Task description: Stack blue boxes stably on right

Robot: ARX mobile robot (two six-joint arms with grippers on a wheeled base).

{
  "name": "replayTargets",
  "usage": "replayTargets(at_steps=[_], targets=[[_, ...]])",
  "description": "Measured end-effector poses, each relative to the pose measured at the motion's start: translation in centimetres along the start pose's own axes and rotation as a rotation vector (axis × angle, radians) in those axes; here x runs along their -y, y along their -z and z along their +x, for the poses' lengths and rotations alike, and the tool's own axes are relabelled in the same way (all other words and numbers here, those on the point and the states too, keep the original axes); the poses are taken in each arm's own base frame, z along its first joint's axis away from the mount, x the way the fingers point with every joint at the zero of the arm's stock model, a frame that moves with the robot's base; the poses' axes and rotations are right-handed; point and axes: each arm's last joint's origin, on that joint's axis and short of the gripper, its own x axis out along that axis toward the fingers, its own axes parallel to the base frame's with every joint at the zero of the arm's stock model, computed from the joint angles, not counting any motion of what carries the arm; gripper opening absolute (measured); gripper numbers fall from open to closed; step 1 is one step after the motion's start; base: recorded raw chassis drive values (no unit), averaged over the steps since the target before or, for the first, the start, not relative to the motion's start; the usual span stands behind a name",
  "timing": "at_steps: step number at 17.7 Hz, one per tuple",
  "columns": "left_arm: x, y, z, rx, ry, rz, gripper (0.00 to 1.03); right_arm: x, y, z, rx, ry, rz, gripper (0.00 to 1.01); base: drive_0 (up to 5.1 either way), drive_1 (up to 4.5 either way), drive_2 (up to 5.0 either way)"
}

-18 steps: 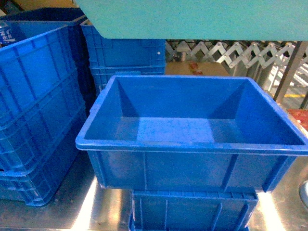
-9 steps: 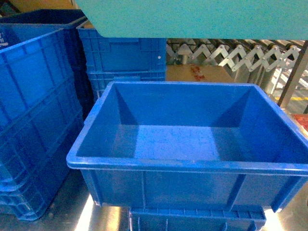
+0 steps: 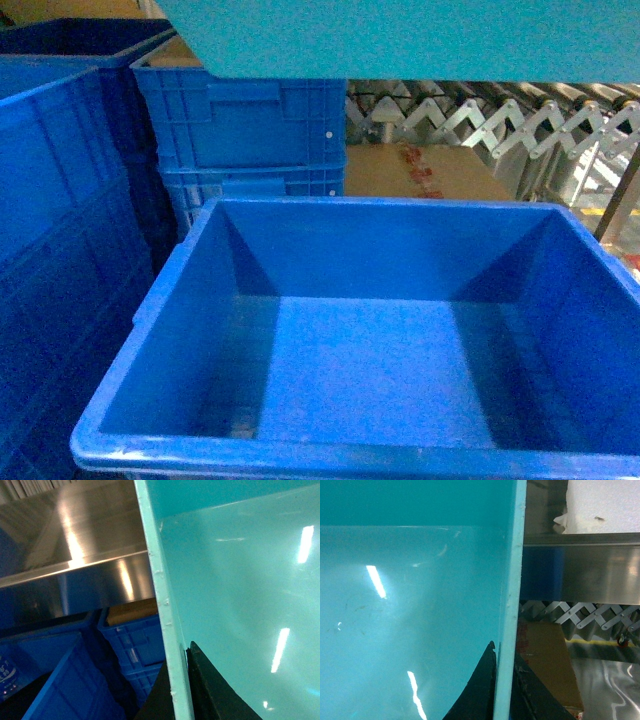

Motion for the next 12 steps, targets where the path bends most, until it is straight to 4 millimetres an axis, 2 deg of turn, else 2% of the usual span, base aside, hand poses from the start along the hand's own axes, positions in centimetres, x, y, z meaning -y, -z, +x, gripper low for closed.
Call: replayTargets(at_steps=[4, 6, 7, 8, 12], targets=[[0.0, 0.0, 0.0, 0.004, -0.004, -0.003, 0.02, 0.0, 0.0, 0.0, 0.002, 0.0, 0.0, 0.07, 0.1, 4.43, -4.2], [0.1, 0.2, 0.0, -0.021, 0.001, 0.003, 0.02, 0.0, 0.3, -0.1, -0.023, -0.004, -0.003, 0.07, 0.0, 0.0, 0.0], [0.4, 0.7, -0.3, -0.071, 0.008, 0.024, 0.02, 0.0, 1.6, -0.6, -0.092, 0.0, 0.01, 0.07, 0.0, 0.0, 0.0], [1.1, 2.8, -0.6, -0.155, 0.025, 0.063, 0.02, 0.1, 4.0, -1.5, -0.237, 0.007, 0.042, 0.07, 0.0, 0.0, 0.0], [2.1, 6.2, 0.4, -0.312, 0.04, 0.068, 0.02, 0.4, 7.4, -1.1, -0.379, 0.007, 0.039, 0.07, 0.0, 0.0, 0.0]])
